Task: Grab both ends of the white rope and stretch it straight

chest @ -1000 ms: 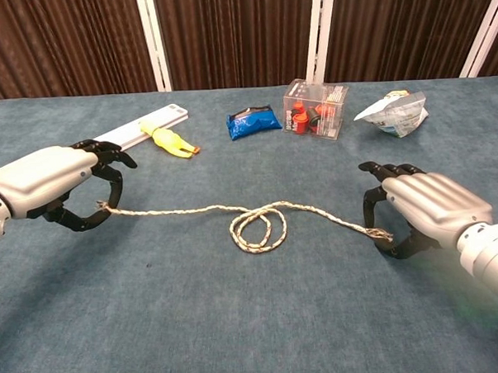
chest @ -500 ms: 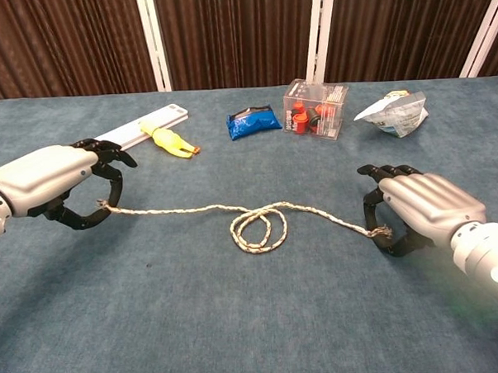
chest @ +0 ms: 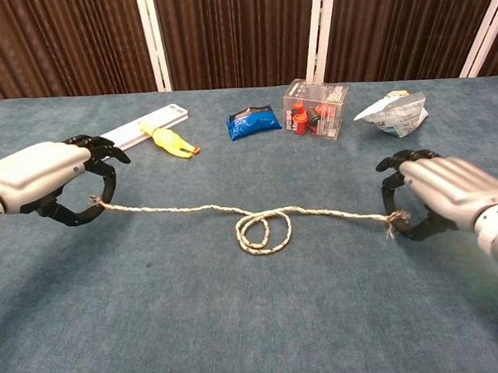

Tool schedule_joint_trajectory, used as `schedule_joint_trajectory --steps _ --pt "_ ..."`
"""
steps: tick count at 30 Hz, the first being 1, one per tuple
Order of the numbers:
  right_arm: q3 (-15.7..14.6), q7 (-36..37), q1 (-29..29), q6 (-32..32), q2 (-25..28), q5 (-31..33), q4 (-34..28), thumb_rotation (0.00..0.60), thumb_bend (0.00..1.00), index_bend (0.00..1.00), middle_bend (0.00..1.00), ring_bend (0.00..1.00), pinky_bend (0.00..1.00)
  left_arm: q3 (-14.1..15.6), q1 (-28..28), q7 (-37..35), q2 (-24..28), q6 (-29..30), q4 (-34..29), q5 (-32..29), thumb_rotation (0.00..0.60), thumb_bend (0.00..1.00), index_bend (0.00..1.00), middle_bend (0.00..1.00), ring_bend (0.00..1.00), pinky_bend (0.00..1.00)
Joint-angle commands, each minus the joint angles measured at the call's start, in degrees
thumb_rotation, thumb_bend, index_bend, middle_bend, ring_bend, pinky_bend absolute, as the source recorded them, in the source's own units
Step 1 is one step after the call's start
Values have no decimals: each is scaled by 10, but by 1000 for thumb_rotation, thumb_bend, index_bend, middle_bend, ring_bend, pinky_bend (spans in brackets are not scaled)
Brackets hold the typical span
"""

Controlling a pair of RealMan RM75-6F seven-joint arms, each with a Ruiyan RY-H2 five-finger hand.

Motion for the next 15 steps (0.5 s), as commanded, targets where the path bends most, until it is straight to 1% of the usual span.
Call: schedule_joint_trajectory --steps 1,7,11,15 --pt "6 10 -8 16 32 -3 -25 600 551 870 234 0 0 -1 2 3 3 4 -4 0 600 449 631 149 1 62" --pt "17 27 -19 27 84 7 -58 600 551 873 243 0 0 -2 2 16 10 3 -15 -3 600 449 630 149 1 62" --pt "18 29 -20 27 91 9 -61 600 551 873 243 0 0 -2 3 19 11 3 -16 -3 600 449 630 149 2 62" --pt "23 47 -34 32 127 24 -53 600 551 873 243 0 0 -1 18 39 25 22 -15 -10 600 449 630 149 6 62"
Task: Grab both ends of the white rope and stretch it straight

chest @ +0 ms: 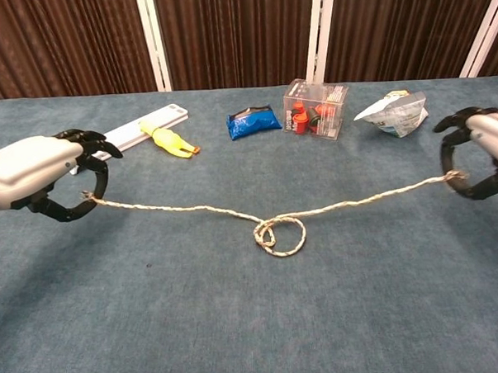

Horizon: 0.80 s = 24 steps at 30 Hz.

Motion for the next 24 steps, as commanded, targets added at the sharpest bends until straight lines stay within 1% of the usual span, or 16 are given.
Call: schedule_joint_trajectory --steps 1,6,12,24 --pt "4 20 -11 1 29 13 7 600 551 873 243 0 0 3 14 18 10 19 4 -2 600 450 630 149 6 62" --pt "9 46 -19 0 50 24 20 600 551 873 243 0 0 14 37 13 22 31 12 -8 600 451 629 149 6 63" --pt "12 71 -25 -7 63 38 43 600 551 873 243 0 0 16 52 0 30 38 25 -13 600 448 628 149 7 63" --pt "10 101 -29 -26 57 55 105 600 551 873 243 0 0 17 65 -21 24 24 61 -24 600 450 628 149 8 64"
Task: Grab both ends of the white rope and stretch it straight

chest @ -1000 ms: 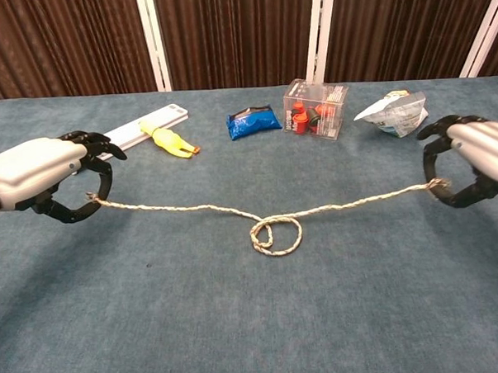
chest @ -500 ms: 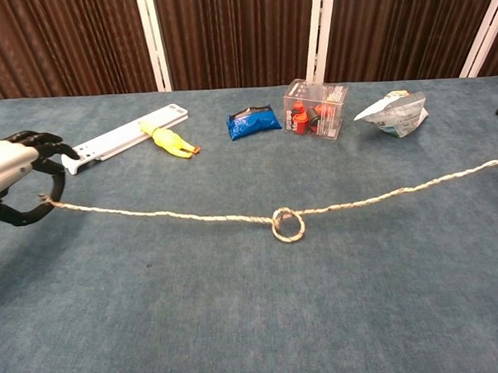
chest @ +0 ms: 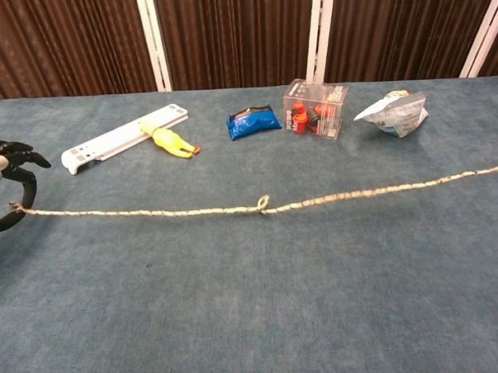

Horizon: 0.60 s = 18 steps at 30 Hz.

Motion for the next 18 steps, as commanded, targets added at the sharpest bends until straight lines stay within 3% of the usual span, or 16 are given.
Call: schedule_joint_trajectory --steps 1,18 --pt "2 7 0 -7 -2 8 17 600 551 873 243 0 0 -1 2 -7 -3 -5 11 -4 600 450 628 149 8 64" --pt "3 32 -2 -35 -14 25 78 600 551 873 243 0 0 -7 0 -24 -22 -33 56 -13 600 450 628 150 9 63"
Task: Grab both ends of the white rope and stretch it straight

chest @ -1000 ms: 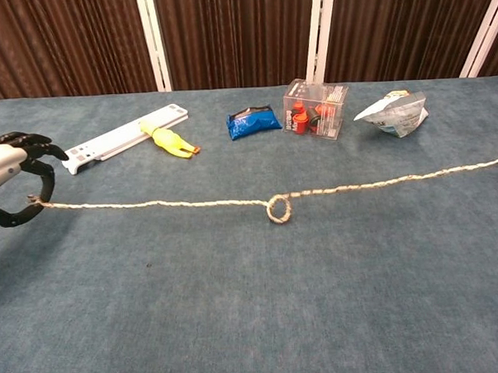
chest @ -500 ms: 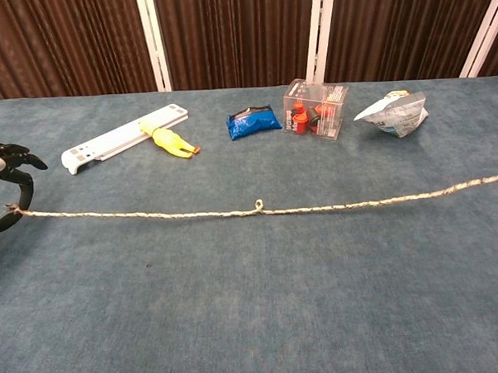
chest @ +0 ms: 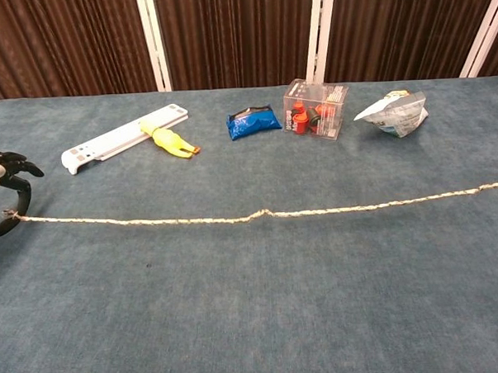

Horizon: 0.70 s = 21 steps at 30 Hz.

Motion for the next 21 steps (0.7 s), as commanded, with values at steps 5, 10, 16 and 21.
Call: schedule_joint_trajectory --steps 5,10,16,21 --pt "-4 6 -4 -5 -9 1 24 600 551 873 243 0 0 0 -1 -7 -6 -11 13 -2 600 449 628 150 10 64" --pt "-6 12 -4 -8 -14 -3 32 600 551 858 243 0 0 3 -3 -15 -9 -20 18 1 600 450 555 149 10 64" --pt "-11 5 -4 -16 -19 -5 38 600 551 737 243 0 0 2 -4 -19 -12 -30 23 -2 600 449 345 138 10 64" --pt "-12 -17 -4 -41 -17 16 36 600 550 403 191 0 0 1 -4 -17 -12 -39 26 -7 600 449 157 116 9 63"
